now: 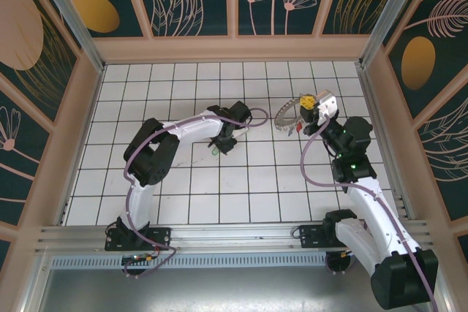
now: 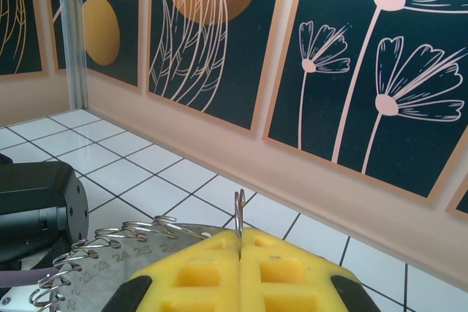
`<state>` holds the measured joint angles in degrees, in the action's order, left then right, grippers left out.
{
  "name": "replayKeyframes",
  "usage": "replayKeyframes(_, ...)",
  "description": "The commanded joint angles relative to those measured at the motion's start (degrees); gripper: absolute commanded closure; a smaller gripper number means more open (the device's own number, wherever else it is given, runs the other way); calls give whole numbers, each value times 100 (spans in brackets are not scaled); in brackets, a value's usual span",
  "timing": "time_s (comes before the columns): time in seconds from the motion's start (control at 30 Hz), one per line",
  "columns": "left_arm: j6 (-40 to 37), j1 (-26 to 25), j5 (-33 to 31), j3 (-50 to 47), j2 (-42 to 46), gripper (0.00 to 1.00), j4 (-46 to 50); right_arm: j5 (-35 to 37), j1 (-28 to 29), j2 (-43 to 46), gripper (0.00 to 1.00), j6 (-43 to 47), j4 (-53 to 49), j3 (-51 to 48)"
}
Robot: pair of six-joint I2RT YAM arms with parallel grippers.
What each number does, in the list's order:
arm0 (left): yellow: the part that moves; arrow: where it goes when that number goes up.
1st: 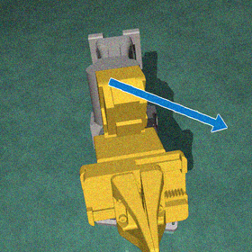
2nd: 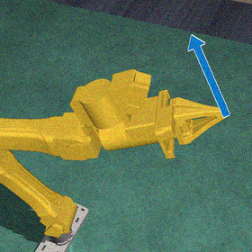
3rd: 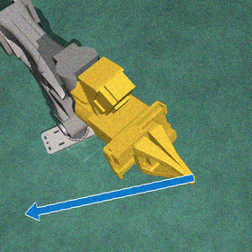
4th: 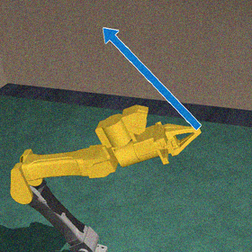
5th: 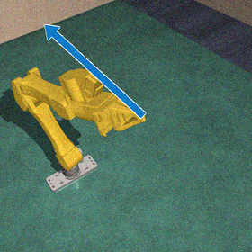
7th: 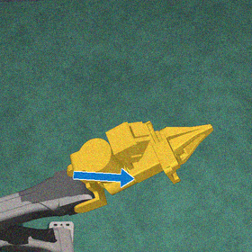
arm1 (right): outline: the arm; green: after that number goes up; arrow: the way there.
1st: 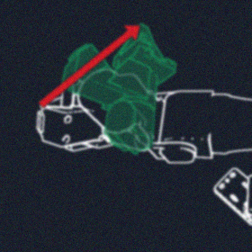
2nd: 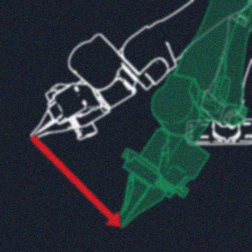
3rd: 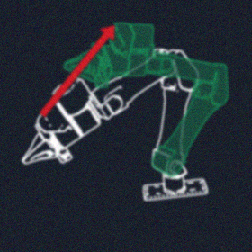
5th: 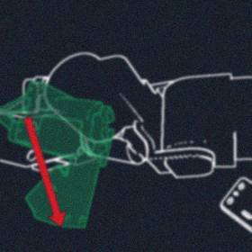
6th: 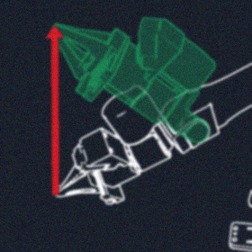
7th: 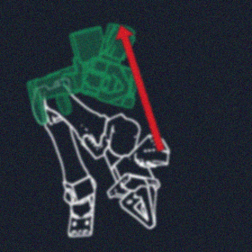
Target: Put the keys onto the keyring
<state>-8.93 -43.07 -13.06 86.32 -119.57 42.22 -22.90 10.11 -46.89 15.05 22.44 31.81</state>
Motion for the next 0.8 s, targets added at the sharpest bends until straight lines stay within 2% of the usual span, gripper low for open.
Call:
replayKeyframes(0.0,25,49,-140,-23,65,73,19,-128,-36,84,100,-24,323,-17)
replayKeyframes(0.37,93,61,190,-7,-39,82,119,-154,-48,80,100,-23,325,-17)
replayKeyframes(0.77,286,162,339,-214,6,82,248,-171,-45,77,100,-19,347,-30)
